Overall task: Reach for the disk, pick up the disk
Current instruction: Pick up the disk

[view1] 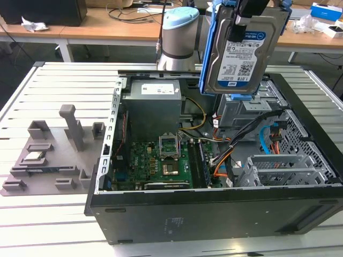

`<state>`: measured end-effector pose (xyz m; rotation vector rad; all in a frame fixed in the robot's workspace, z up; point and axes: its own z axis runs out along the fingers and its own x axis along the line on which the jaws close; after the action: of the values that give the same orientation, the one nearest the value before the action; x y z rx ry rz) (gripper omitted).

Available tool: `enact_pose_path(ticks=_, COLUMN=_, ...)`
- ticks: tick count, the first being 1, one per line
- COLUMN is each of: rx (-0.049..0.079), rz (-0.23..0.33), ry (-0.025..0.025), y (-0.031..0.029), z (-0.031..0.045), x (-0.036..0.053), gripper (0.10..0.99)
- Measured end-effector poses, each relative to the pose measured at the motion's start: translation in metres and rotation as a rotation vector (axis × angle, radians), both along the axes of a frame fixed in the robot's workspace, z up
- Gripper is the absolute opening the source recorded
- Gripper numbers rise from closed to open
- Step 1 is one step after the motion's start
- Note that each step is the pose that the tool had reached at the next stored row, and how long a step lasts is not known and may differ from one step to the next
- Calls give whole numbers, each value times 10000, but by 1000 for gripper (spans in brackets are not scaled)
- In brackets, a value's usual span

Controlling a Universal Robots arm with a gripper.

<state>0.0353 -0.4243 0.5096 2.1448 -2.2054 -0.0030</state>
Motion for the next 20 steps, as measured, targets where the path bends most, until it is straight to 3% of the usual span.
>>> enact_pose_path(ticks=5, rx=0, rz=0, ry=0, y=-103, z=-1, x=0, gripper=365)
enact_pose_path(ticks=10, rx=1, rz=0, ry=0, y=-249, z=-2, x=0, gripper=365)
enact_pose_path(ticks=20, rx=1, rz=1, ry=0, y=-450, z=-3, x=0, gripper=365)
